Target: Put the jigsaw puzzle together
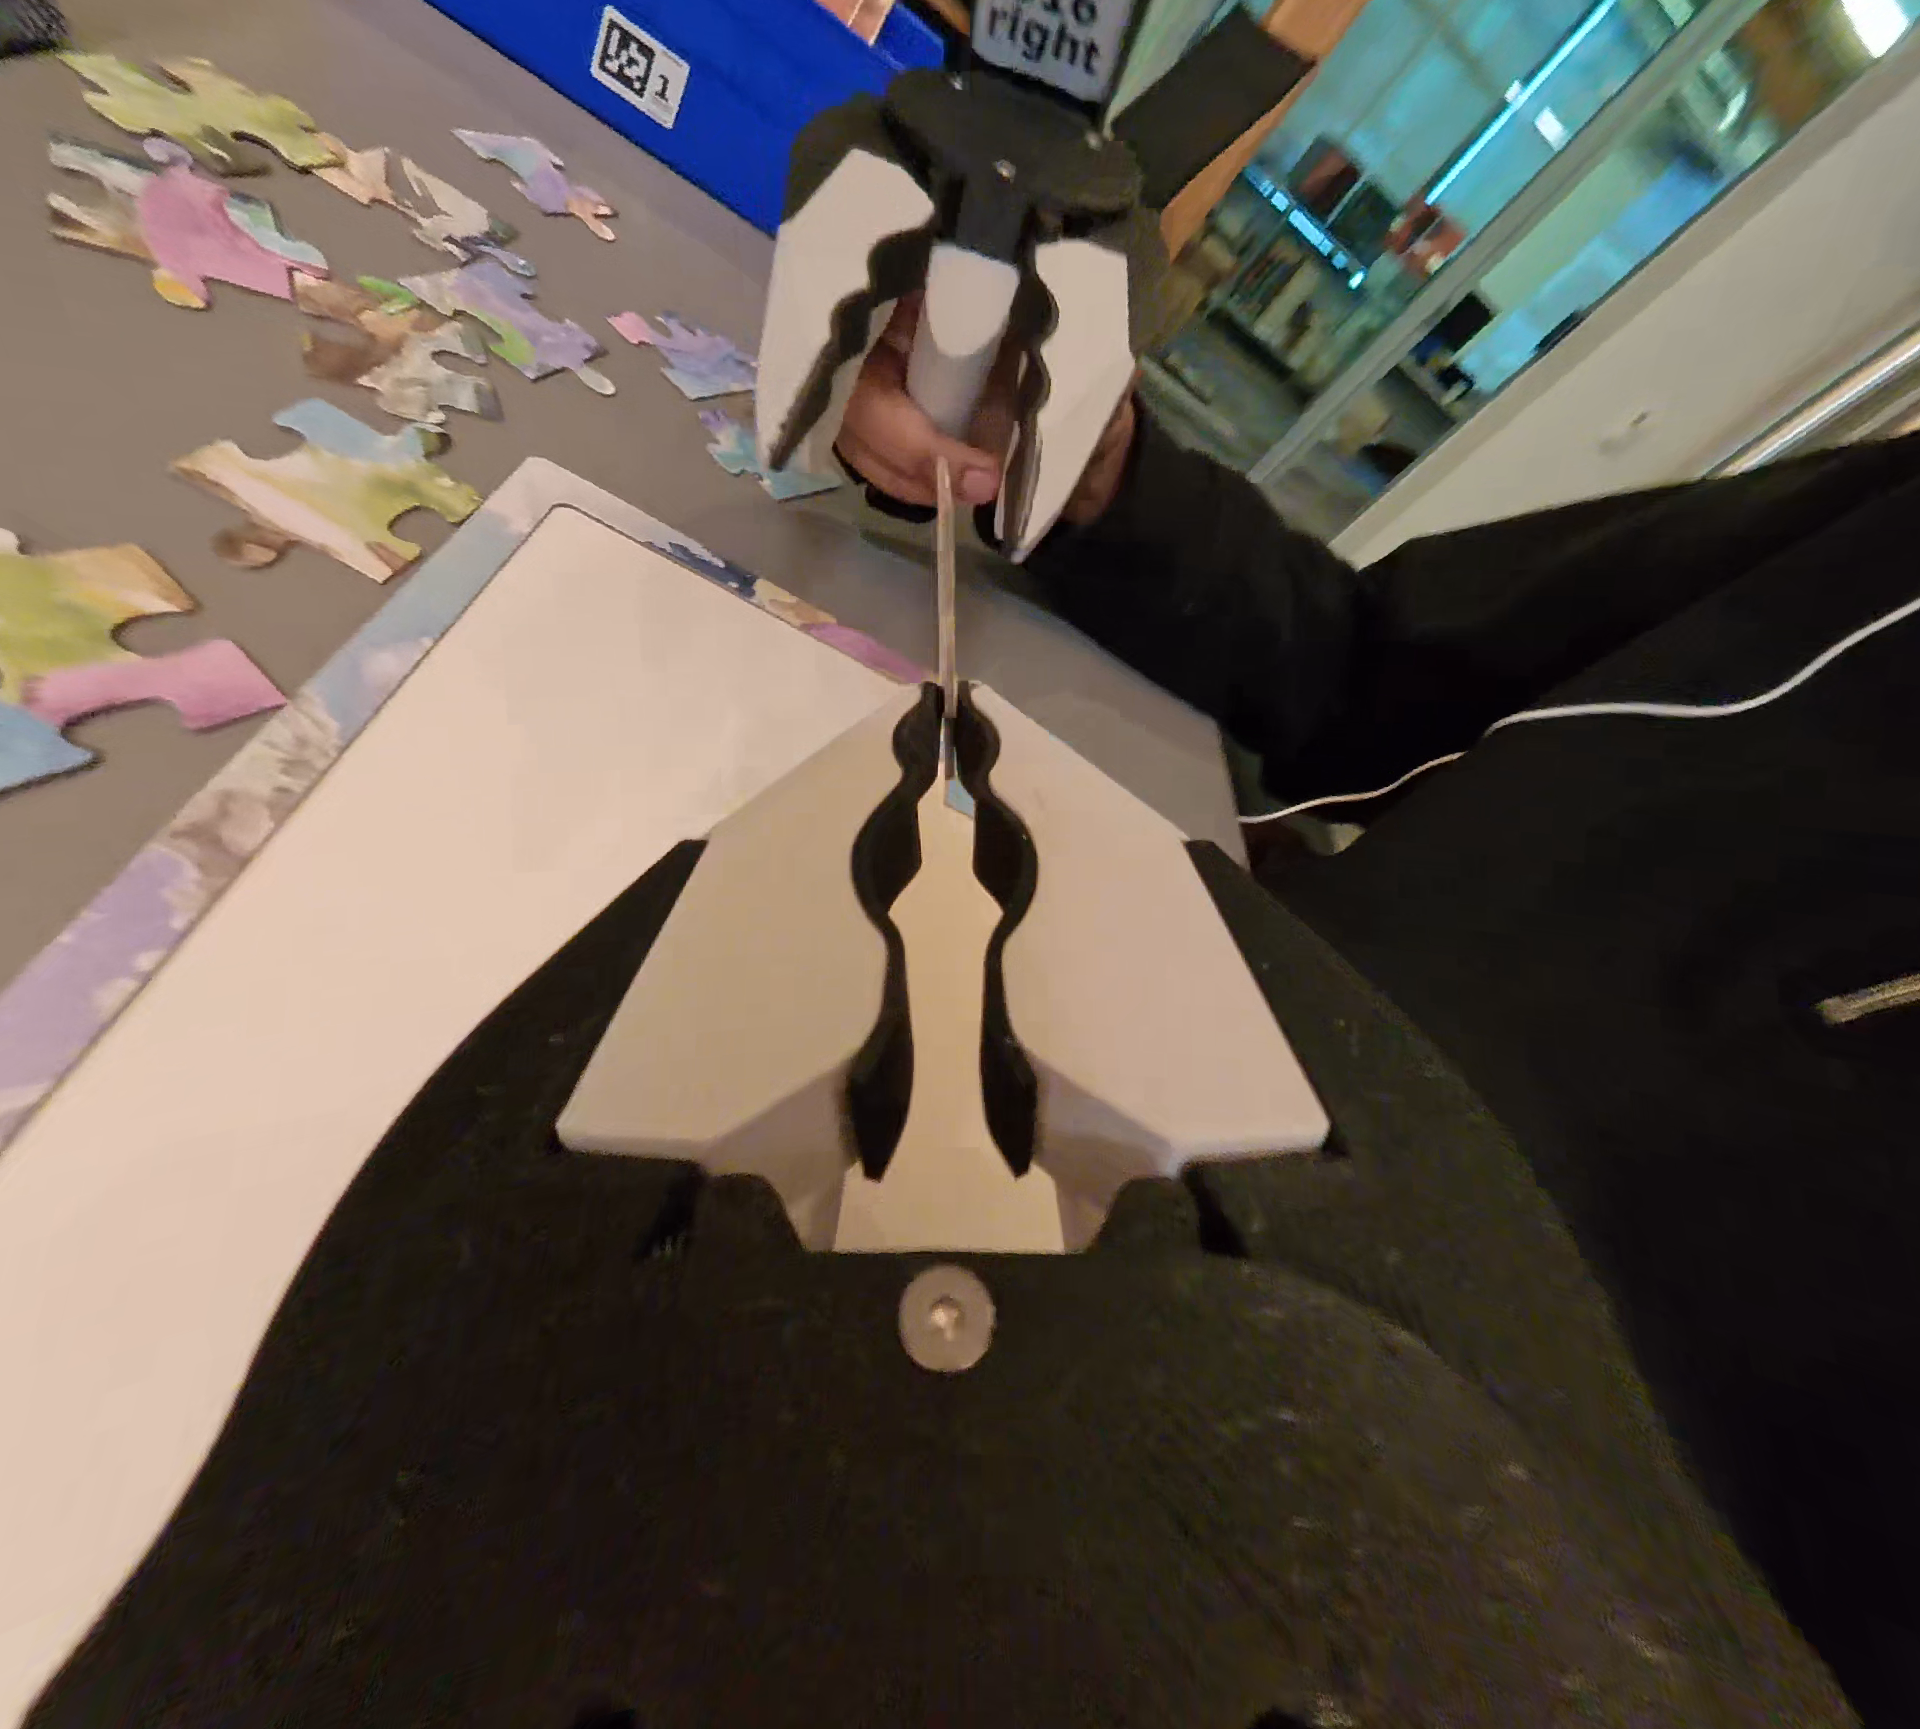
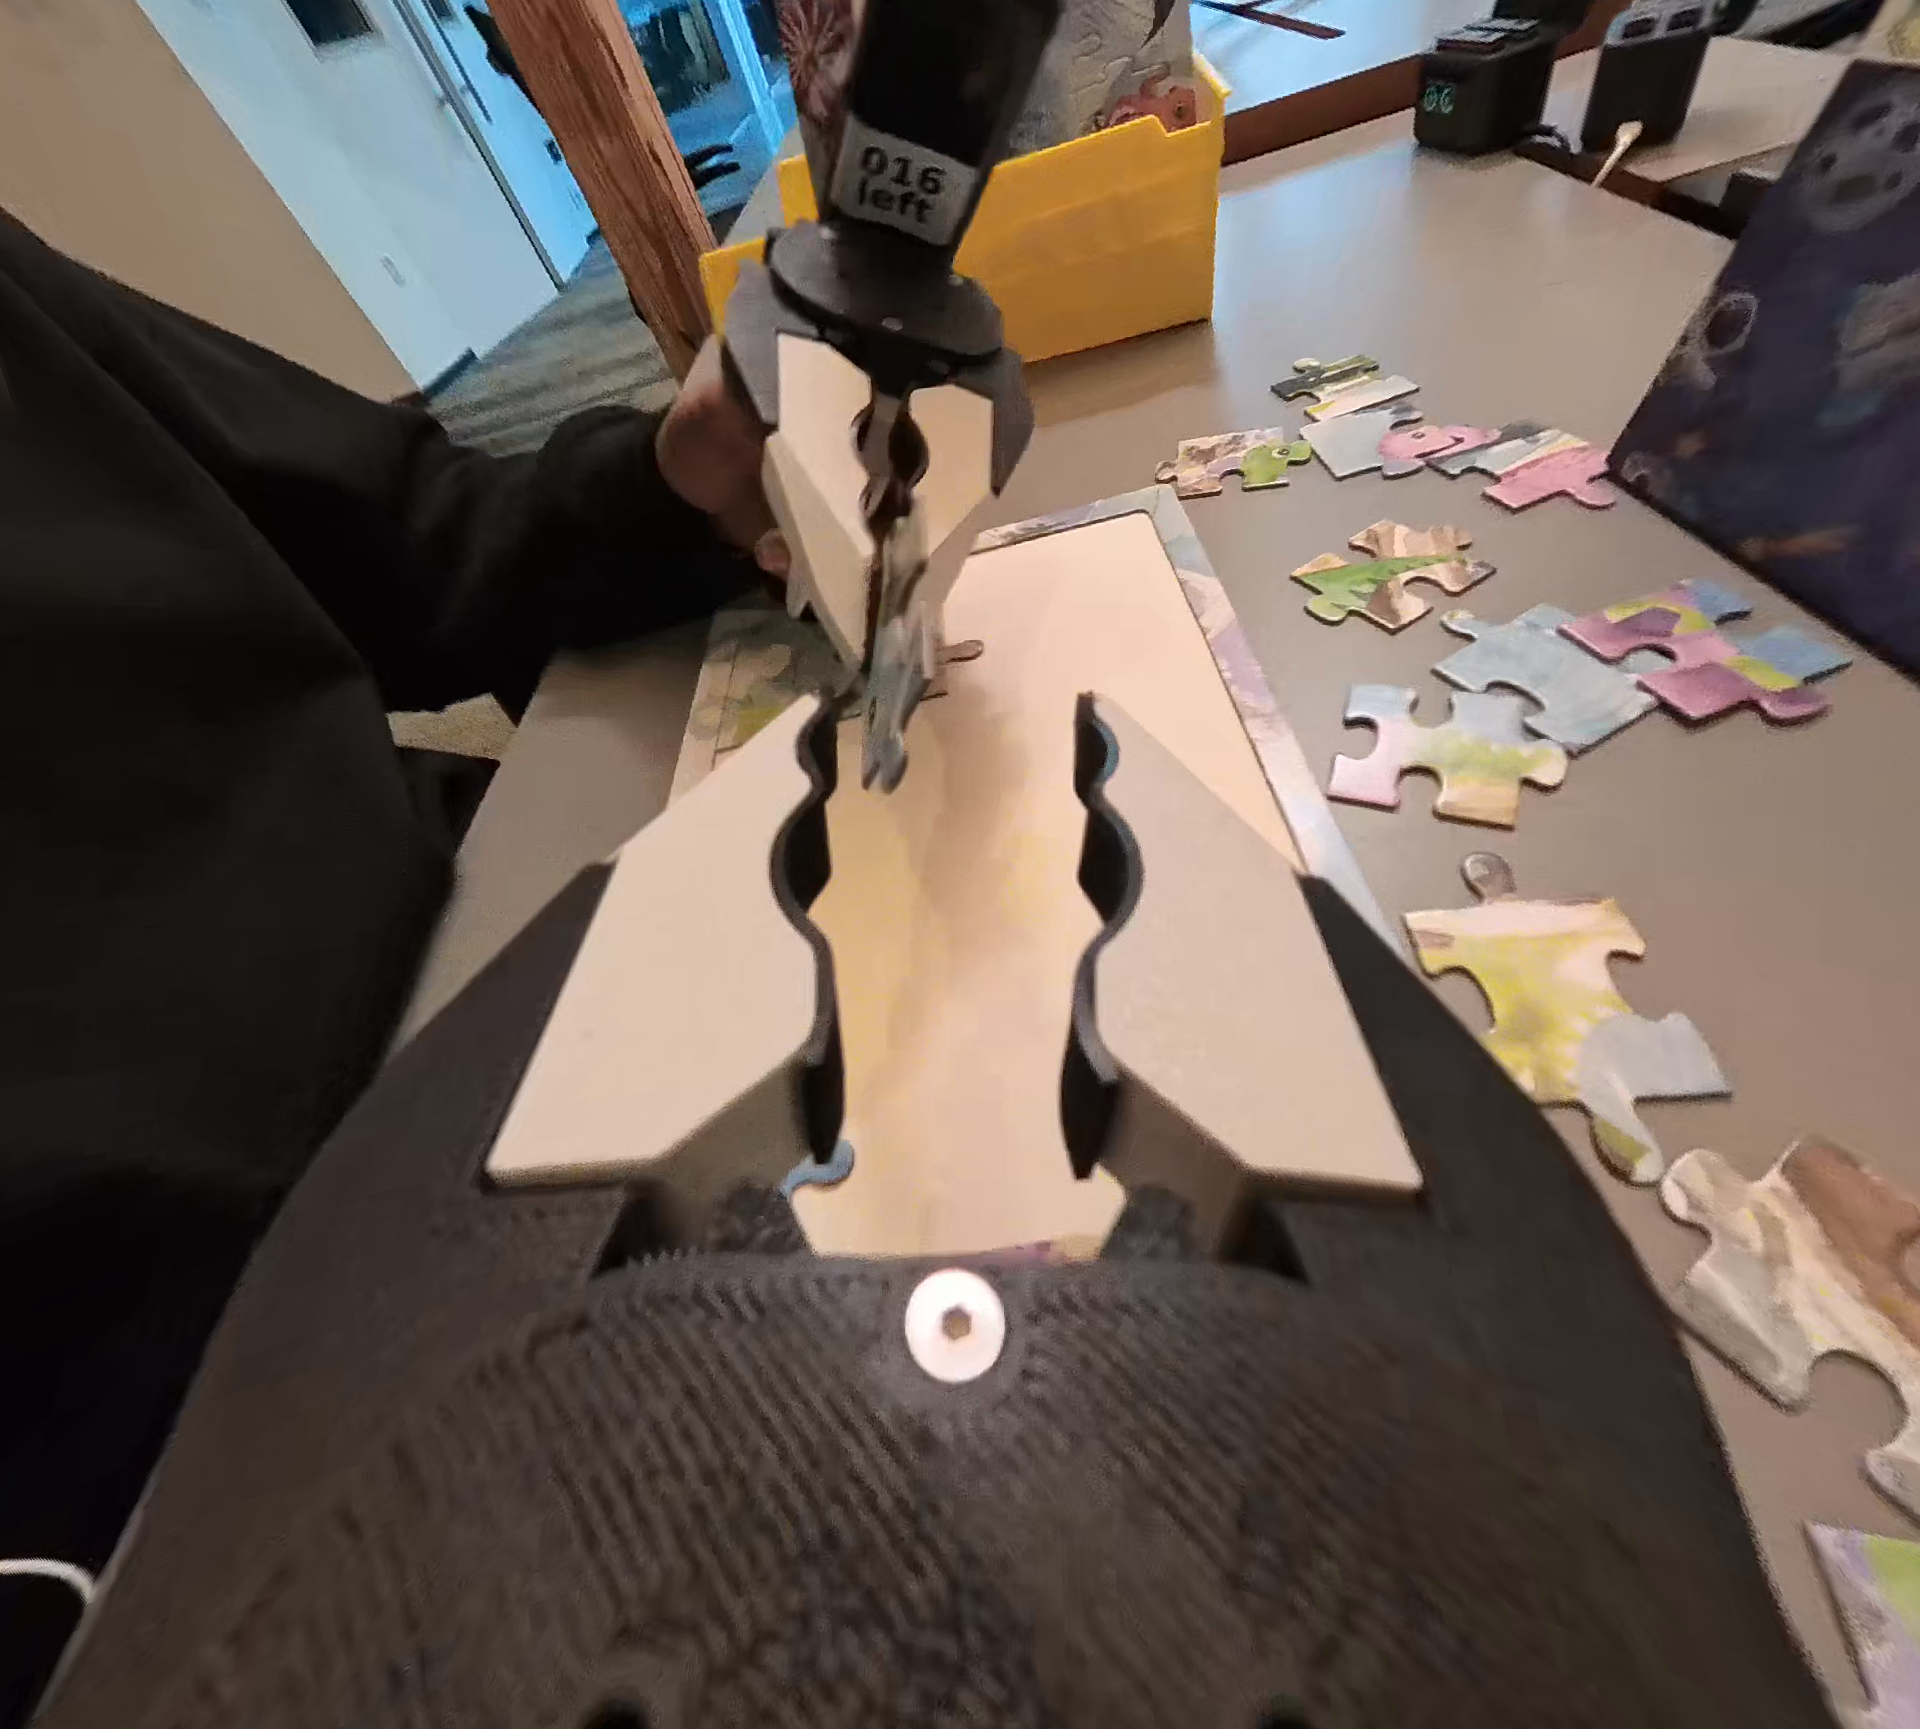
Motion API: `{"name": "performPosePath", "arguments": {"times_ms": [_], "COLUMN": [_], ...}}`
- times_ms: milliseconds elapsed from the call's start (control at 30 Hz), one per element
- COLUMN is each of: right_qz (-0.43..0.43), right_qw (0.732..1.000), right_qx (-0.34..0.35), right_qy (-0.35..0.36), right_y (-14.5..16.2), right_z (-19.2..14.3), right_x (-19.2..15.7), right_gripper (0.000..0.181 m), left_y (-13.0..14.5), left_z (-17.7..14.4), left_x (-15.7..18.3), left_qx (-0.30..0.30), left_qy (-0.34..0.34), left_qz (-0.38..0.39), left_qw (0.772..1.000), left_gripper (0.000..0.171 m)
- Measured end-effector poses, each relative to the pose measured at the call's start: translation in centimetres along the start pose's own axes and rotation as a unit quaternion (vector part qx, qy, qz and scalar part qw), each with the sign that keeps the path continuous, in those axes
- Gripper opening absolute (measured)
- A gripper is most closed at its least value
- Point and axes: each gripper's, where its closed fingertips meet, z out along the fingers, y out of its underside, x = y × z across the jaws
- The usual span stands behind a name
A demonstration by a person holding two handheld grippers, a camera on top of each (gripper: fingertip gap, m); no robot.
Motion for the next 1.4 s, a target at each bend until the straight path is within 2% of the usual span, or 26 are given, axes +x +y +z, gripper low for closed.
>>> {"name": "performPosePath", "arguments": {"times_ms": [200,300,333,500,600,767,967,1233,1400], "right_qz": [0.001,0.021,0.031,0.054,0.073,0.104,0.132,0.182,0.169], "right_qw": [0.999,0.997,0.996,0.997,0.995,0.978,0.942,0.925,0.931], "right_qx": [-0.010,0.005,0.008,-0.013,-0.052,-0.165,-0.275,-0.293,-0.297], "right_qy": [-0.040,-0.080,-0.083,-0.048,-0.047,-0.080,-0.141,-0.156,-0.130], "right_y": [0.5,0.0,-0.1,0.3,1.3,4.6,9.1,10.0,10.0], "right_z": [1.0,0.8,0.6,-0.1,-0.3,0.3,1.7,1.7,1.2], "right_x": [-1.5,-2.5,-2.4,-1.0,-1.1,-3.7,-7.0,-7.4,-6.6], "right_gripper": [0.024,0.001,0.000,0.000,0.000,0.000,0.000,0.001,0.023], "left_y": [-1.0,-0.2,0.1,1.7,1.8,1.0,0.2,1.2,1.9], "left_z": [-0.5,0.0,0.3,1.2,1.1,0.6,0.2,0.8,1.4], "left_x": [1.3,0.8,0.6,-1.1,-2.0,-1.8,-1.4,-1.6,-1.4], "left_qx": [0.037,0.011,-0.001,-0.057,-0.066,-0.046,-0.021,-0.045,-0.065], "left_qy": [0.069,0.043,0.029,-0.059,-0.099,-0.101,-0.093,-0.094,-0.089], "left_qz": [-0.047,-0.027,-0.015,0.053,0.078,0.094,0.104,0.108,0.114], "left_qw": [0.996,0.999,0.999,0.995,0.990,0.989,0.990,0.989,0.987], "left_gripper": [0.001,0.001,0.005,0.035,0.042,0.048,0.046,0.045,0.046]}}
